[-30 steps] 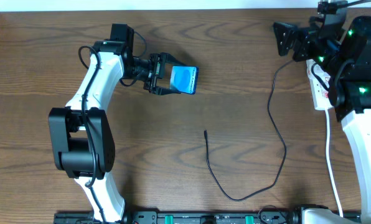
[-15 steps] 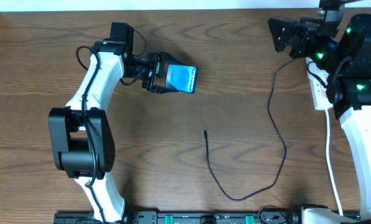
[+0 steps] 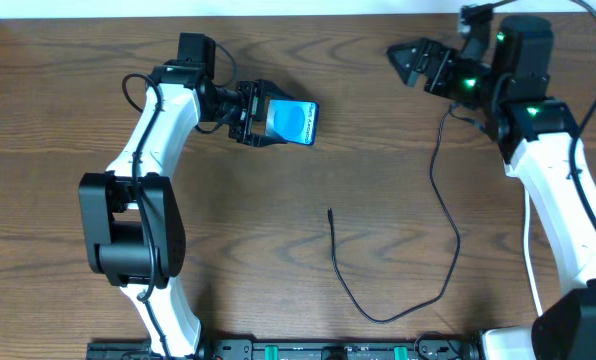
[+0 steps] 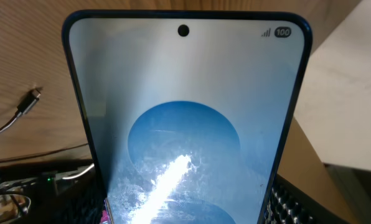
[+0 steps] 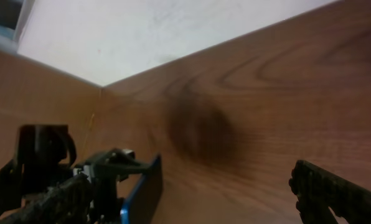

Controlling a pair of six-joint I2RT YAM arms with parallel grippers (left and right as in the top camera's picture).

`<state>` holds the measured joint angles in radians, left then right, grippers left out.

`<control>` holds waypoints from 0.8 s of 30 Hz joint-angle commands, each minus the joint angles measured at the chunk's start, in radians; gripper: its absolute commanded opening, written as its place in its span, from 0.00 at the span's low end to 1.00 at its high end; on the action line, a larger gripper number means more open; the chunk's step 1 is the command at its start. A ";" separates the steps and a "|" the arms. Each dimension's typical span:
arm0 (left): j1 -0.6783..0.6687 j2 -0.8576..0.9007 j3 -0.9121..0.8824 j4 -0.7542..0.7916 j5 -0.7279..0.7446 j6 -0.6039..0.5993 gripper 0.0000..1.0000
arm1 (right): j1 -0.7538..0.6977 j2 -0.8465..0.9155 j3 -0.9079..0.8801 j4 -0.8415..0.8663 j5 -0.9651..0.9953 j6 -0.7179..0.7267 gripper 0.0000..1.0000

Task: Plug charger to phone and switch on socket
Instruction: 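Raise the right arm and swing its gripper toward the phone, then grasp the phone's top edge with the right gripper beside the left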

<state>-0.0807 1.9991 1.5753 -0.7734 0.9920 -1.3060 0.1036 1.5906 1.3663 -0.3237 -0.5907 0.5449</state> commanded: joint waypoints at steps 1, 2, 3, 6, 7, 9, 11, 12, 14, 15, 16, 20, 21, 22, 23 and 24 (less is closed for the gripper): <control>-0.023 -0.043 0.002 0.003 -0.039 -0.062 0.07 | 0.030 0.014 0.071 -0.038 -0.037 -0.017 0.99; -0.030 -0.043 0.002 0.010 -0.057 -0.074 0.07 | 0.041 0.021 0.077 -0.060 -0.037 -0.029 0.99; -0.036 -0.043 0.002 0.018 -0.067 -0.081 0.07 | 0.050 0.024 0.078 -0.074 -0.037 -0.035 0.99; -0.056 -0.043 0.002 0.056 -0.070 -0.088 0.07 | 0.071 0.032 0.078 -0.115 -0.037 -0.062 0.99; -0.061 -0.043 0.002 0.066 -0.070 -0.091 0.07 | 0.077 0.033 0.078 -0.130 -0.036 -0.068 0.99; -0.074 -0.043 0.002 0.081 -0.071 -0.105 0.07 | 0.096 0.041 0.077 -0.174 -0.037 -0.087 0.96; -0.079 -0.043 0.002 0.084 -0.071 -0.106 0.07 | 0.116 0.053 0.077 -0.216 -0.037 -0.091 0.92; -0.080 -0.043 0.002 0.083 -0.071 -0.106 0.07 | 0.122 0.058 0.077 -0.228 -0.037 -0.095 0.91; -0.083 -0.043 0.002 0.083 -0.078 -0.106 0.07 | 0.140 0.073 0.077 -0.262 -0.037 -0.103 0.90; -0.086 -0.043 0.002 0.083 -0.087 -0.106 0.07 | 0.151 0.082 0.077 -0.278 -0.041 -0.117 0.90; -0.089 -0.043 0.002 0.084 -0.093 -0.106 0.08 | 0.161 0.092 0.077 -0.293 -0.046 -0.130 0.90; -0.103 -0.043 0.002 0.084 -0.115 -0.106 0.08 | 0.209 0.118 0.077 -0.333 -0.052 -0.196 0.93; -0.106 -0.043 0.002 0.084 -0.121 -0.106 0.07 | 0.218 0.119 0.077 -0.335 -0.052 -0.206 0.94; -0.113 -0.043 0.002 0.084 -0.131 -0.106 0.07 | 0.239 0.121 0.077 -0.340 -0.051 -0.206 0.95; -0.118 -0.043 0.002 0.084 -0.130 -0.110 0.07 | 0.256 0.121 0.077 -0.348 -0.043 -0.211 0.95; -0.122 -0.043 0.002 0.084 -0.130 -0.116 0.07 | 0.261 0.121 0.077 -0.353 -0.034 -0.215 0.95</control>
<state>-0.1879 1.9991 1.5753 -0.6937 0.8597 -1.3998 0.3347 1.7138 1.4258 -0.6640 -0.6235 0.3759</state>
